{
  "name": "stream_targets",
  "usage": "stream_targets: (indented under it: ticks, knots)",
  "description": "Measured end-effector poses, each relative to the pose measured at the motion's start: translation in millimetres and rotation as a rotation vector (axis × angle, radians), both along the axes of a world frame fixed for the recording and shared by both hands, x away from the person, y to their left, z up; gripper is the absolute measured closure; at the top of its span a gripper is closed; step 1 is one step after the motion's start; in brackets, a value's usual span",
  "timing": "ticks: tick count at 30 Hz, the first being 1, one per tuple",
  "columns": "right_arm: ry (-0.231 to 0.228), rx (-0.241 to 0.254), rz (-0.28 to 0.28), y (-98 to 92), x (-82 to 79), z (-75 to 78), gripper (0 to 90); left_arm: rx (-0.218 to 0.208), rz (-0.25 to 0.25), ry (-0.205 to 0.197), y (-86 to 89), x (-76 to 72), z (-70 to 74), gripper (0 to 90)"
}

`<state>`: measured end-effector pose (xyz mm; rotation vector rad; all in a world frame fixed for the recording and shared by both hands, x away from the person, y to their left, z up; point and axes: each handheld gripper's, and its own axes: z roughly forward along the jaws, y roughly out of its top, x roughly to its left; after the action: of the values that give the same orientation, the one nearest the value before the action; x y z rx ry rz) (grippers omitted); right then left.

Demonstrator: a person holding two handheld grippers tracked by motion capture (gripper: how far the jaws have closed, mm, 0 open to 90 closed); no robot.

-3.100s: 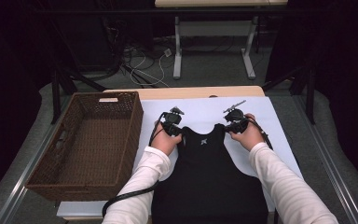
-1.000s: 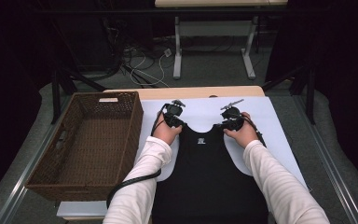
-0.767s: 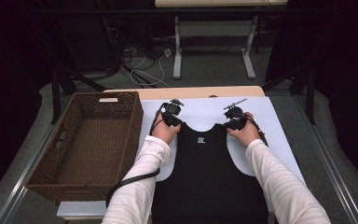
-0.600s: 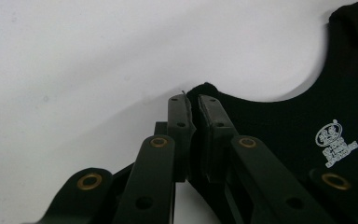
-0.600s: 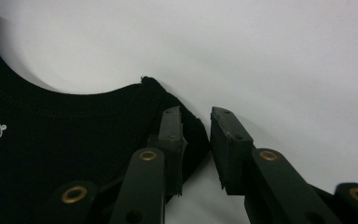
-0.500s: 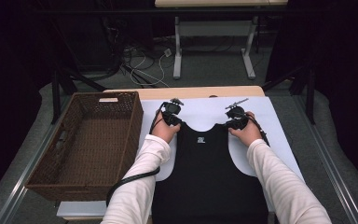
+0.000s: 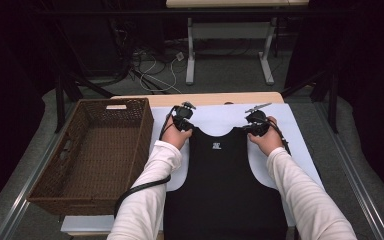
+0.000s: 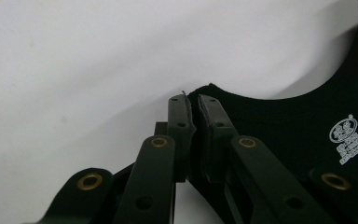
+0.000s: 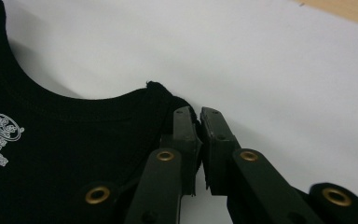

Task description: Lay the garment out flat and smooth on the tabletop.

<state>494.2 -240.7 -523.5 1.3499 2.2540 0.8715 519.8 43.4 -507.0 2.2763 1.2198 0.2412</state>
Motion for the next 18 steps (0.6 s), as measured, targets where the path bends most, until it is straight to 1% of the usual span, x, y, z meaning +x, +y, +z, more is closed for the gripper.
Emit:
stream_targets:
  ticks: [1, 2, 3, 4, 5, 6, 9, 11, 13, 14, 17, 18]
  knots:
    - [-0.004, -0.001, -0.006, -1.9, 0.3, 2.5, 85.3, -0.005, 0.002, -0.008, 0.0, 1.3, 1.9, 84.4]
    - [0.006, -0.021, -0.009, -1.7, 1.1, 4.9, 85.3, -0.011, 0.003, -0.010, -0.4, 3.6, 5.6, 84.4]
    - [-0.011, -0.042, 0.001, -2.1, 2.0, 10.1, 85.3, -0.012, 0.006, -0.020, -1.1, 5.7, 8.4, 84.4]
    - [-0.023, -0.034, 0.000, -2.1, 2.5, 15.8, 85.3, -0.015, 0.011, -0.020, -1.3, 7.1, 10.8, 84.4]
    - [-0.034, -0.047, 0.004, -2.0, 3.3, 20.6, 85.3, -0.021, 0.008, -0.022, -1.6, 9.3, 14.1, 84.4]
    - [-0.038, -0.052, 0.004, -0.2, 3.6, 26.9, 85.3, -0.028, 0.016, -0.024, -2.7, 10.7, 17.1, 84.4]
    - [-0.052, -0.088, 0.005, 2.8, 8.3, 43.4, 85.3, -0.025, 0.015, -0.052, -6.9, 14.5, 25.9, 84.4]
    - [-0.059, -0.088, -0.007, 2.3, 12.1, 52.3, 85.3, -0.016, 0.018, -0.071, -8.6, 16.6, 32.3, 84.5]
    - [-0.065, -0.093, -0.017, 2.0, 15.5, 59.7, 85.3, -0.023, 0.019, -0.084, -9.2, 18.3, 38.4, 84.5]
    - [-0.070, -0.098, -0.021, 1.7, 16.5, 61.5, 85.3, -0.030, 0.024, -0.091, -9.6, 18.9, 41.1, 84.4]
    - [-0.081, -0.094, -0.038, 2.5, 18.5, 67.6, 85.2, -0.025, 0.024, -0.106, -9.5, 20.9, 47.5, 84.4]
    - [-0.092, -0.096, -0.032, 2.5, 19.3, 68.5, 85.2, -0.023, 0.023, -0.112, -9.1, 21.2, 49.6, 84.4]
